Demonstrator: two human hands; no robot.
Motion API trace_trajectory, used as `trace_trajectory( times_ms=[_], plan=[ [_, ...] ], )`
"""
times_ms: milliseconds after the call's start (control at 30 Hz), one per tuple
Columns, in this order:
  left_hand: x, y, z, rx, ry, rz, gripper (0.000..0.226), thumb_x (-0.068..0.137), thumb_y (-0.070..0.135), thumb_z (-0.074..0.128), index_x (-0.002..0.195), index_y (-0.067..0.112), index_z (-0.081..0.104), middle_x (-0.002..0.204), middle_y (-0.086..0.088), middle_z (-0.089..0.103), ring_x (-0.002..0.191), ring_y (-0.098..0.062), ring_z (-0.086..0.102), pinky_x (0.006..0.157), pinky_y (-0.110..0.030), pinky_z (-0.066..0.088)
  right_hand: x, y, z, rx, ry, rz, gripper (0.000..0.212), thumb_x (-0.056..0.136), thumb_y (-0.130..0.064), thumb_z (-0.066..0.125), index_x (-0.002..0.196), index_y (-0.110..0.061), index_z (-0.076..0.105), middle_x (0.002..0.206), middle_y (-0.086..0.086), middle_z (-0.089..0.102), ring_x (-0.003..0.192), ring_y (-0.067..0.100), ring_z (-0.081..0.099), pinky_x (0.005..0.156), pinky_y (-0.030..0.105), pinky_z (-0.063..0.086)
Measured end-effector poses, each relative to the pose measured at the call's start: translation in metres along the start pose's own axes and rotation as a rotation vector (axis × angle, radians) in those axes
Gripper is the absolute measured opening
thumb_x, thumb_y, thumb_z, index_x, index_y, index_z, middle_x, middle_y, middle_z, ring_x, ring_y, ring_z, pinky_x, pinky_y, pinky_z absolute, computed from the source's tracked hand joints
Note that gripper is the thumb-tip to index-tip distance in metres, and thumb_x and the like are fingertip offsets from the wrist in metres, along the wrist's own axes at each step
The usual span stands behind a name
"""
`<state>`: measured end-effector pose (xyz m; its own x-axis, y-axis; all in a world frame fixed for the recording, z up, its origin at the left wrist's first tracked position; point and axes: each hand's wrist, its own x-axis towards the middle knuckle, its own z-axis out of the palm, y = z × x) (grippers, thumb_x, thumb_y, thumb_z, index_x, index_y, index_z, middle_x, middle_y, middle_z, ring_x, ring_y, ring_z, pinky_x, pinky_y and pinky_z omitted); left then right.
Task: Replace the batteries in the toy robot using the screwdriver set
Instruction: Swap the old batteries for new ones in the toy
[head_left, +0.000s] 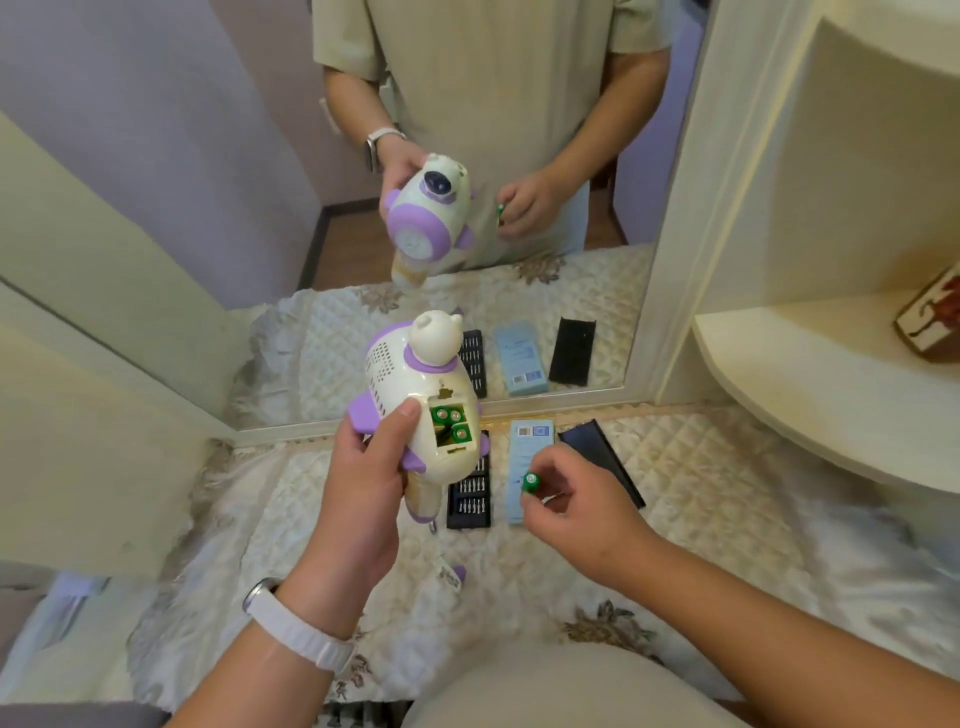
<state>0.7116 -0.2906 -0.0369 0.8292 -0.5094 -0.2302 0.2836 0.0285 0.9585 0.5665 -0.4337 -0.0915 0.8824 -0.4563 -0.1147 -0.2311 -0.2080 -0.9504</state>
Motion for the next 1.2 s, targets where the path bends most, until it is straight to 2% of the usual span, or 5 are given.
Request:
trace_trajectory(
  times_ms=[367, 500, 800, 967, 1200],
  plan=[
    [0.000, 0.007, 0.018, -0.038, 0.012, 0.013, 0.076, 0.073, 0.048, 0.072, 0.133, 0.005, 0.053, 0.121, -0.022, 0.069, 0.108, -0.045, 0.067, 0.064, -0.027, 0.056, -0.003, -0.058, -0.039, -0.072, 0.090, -0.293, 0.021, 0.081, -0.050, 0.057, 0.100, -0.057, 0.062, 0.080, -0.011, 0.064, 0.070, 0.011, 0.058, 0.064, 0.026, 0.049],
    [0.001, 0.007, 0.019, -0.040, 0.077, 0.005, 0.068, 0.074, 0.042, 0.072, 0.129, 0.007, 0.056, 0.117, -0.020, 0.070, 0.100, -0.033, 0.071, 0.062, -0.025, 0.055, 0.004, -0.083, -0.041, 0.029, 0.090, -0.315, 0.014, 0.076, -0.033, 0.070, 0.086, -0.038, 0.061, 0.074, -0.002, 0.062, 0.064, 0.023, 0.057, 0.059, 0.038, 0.049],
    [-0.004, 0.011, 0.023, -0.092, 0.110, -0.011, 0.065, 0.072, 0.038, 0.069, 0.128, 0.007, 0.056, 0.115, -0.020, 0.071, 0.094, -0.030, 0.073, 0.062, -0.024, 0.056, 0.022, -0.089, -0.033, 0.452, 0.013, -0.094, 0.014, 0.089, 0.002, 0.061, 0.085, -0.011, 0.057, 0.073, -0.005, 0.066, 0.072, 0.012, 0.063, 0.062, 0.025, 0.049],
    [-0.003, 0.007, 0.019, -0.083, 0.137, -0.033, 0.062, 0.079, 0.037, 0.077, 0.129, 0.008, 0.056, 0.117, -0.020, 0.071, 0.102, -0.035, 0.072, 0.064, -0.025, 0.056, 0.027, -0.086, -0.030, 0.626, -0.073, 0.063, 0.029, 0.096, 0.002, 0.046, 0.113, -0.014, 0.063, 0.081, 0.001, 0.067, 0.078, 0.014, 0.062, 0.064, 0.026, 0.048],
    [-0.005, -0.001, 0.016, -0.085, 0.167, -0.053, 0.074, 0.065, 0.049, 0.075, 0.127, 0.013, 0.057, 0.116, -0.016, 0.072, 0.105, -0.034, 0.070, 0.071, -0.032, 0.054, 0.021, -0.089, -0.029, 0.508, -0.118, 0.028, 0.027, 0.099, 0.002, 0.039, 0.107, -0.012, 0.060, 0.084, -0.002, 0.070, 0.087, 0.015, 0.065, 0.071, 0.025, 0.050]
  ],
)
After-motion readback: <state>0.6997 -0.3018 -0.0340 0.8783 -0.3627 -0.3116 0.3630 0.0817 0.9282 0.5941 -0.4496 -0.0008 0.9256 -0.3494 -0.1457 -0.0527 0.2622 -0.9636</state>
